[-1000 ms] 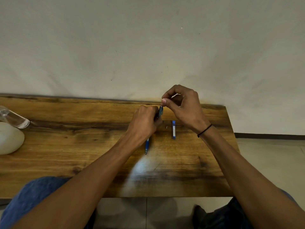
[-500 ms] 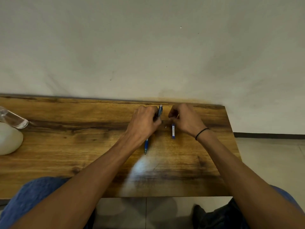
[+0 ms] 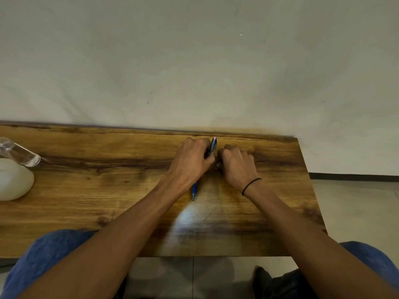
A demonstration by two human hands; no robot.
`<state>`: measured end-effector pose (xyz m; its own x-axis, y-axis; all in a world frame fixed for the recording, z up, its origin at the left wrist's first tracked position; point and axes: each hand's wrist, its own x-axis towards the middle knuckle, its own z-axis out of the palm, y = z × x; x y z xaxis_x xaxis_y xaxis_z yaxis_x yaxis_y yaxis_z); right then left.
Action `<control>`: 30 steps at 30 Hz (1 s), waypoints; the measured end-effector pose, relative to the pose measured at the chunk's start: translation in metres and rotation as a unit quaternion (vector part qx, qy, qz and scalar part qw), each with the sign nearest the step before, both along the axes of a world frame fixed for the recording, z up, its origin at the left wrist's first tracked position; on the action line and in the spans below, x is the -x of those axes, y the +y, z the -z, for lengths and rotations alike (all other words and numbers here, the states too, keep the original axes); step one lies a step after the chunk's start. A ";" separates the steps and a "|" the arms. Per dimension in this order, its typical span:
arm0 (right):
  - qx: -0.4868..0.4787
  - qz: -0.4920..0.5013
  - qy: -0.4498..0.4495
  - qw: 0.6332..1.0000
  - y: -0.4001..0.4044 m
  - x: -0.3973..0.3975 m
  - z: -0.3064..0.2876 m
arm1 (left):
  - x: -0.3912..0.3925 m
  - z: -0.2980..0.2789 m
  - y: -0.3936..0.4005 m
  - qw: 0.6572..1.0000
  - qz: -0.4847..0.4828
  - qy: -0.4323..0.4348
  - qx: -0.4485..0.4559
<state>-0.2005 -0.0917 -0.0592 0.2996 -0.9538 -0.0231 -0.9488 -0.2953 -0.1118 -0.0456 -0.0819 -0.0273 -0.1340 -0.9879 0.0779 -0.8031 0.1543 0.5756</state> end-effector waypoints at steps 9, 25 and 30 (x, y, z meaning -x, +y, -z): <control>-0.003 0.078 -0.212 0.974 -0.018 0.007 -0.029 | -0.001 0.000 0.000 1.000 0.005 -0.009 0.006; -0.050 0.033 -0.447 0.893 -0.018 0.004 -0.061 | 0.001 0.001 0.001 1.000 0.011 -0.004 0.003; -0.015 -0.004 -0.394 0.919 -0.019 0.005 -0.062 | 0.002 0.004 0.002 1.000 0.013 -0.004 0.016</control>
